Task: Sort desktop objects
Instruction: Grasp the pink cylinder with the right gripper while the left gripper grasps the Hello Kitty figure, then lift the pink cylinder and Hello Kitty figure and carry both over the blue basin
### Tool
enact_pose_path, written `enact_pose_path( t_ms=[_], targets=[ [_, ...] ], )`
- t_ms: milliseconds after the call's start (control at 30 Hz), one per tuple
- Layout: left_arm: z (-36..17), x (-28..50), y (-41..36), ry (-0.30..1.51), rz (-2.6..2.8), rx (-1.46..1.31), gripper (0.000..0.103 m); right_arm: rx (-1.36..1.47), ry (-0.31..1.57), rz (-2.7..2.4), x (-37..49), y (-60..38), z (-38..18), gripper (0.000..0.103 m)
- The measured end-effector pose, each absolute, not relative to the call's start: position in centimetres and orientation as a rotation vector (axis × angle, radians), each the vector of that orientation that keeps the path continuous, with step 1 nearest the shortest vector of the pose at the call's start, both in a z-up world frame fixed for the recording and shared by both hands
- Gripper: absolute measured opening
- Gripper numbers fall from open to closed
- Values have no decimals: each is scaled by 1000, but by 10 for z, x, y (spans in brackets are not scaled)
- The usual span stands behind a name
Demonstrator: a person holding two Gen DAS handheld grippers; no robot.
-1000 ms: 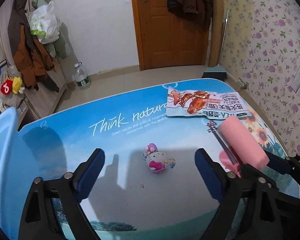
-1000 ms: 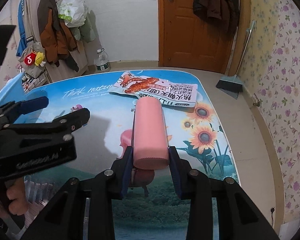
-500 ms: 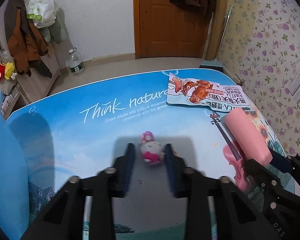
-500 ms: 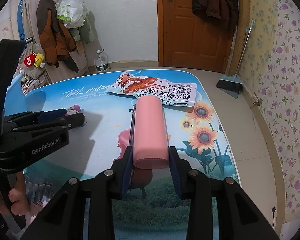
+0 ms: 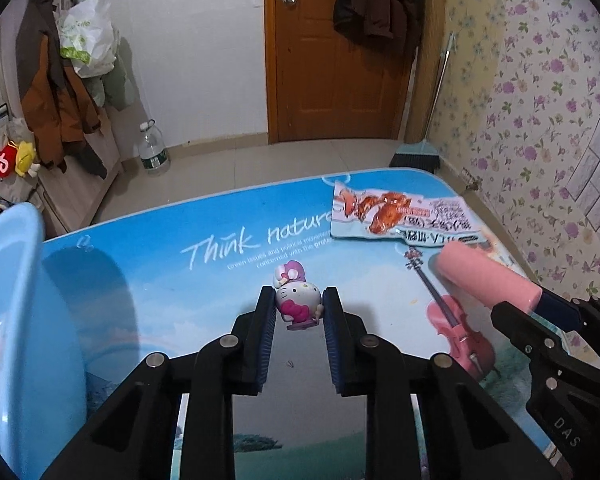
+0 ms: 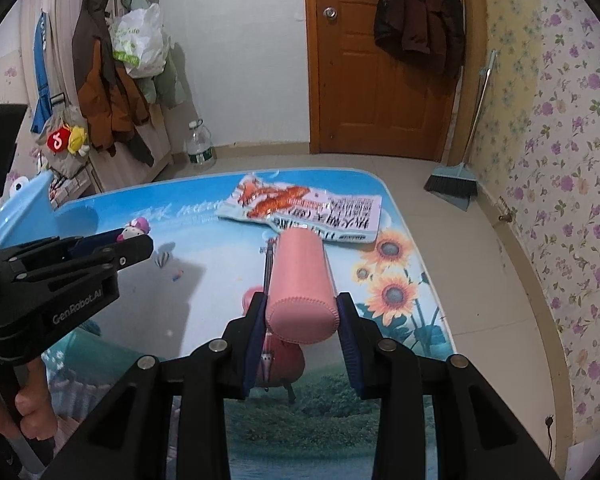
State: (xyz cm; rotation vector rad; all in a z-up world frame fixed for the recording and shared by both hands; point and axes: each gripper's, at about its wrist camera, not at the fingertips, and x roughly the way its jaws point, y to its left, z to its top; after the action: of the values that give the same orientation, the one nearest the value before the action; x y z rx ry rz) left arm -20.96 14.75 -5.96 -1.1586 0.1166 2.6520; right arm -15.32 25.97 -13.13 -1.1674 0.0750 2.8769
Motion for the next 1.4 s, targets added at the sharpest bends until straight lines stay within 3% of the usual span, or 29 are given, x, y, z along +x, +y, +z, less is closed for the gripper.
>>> enact_pose_path(
  t_ms=[767, 1400],
  targets=[
    [24, -146, 113, 68, 2728, -915, 22, -927, -26, 2950, -103, 224, -44, 36],
    [88, -63, 30, 12, 2860, -741, 22, -670, -114, 3037, -18, 146, 46, 36]
  ],
)
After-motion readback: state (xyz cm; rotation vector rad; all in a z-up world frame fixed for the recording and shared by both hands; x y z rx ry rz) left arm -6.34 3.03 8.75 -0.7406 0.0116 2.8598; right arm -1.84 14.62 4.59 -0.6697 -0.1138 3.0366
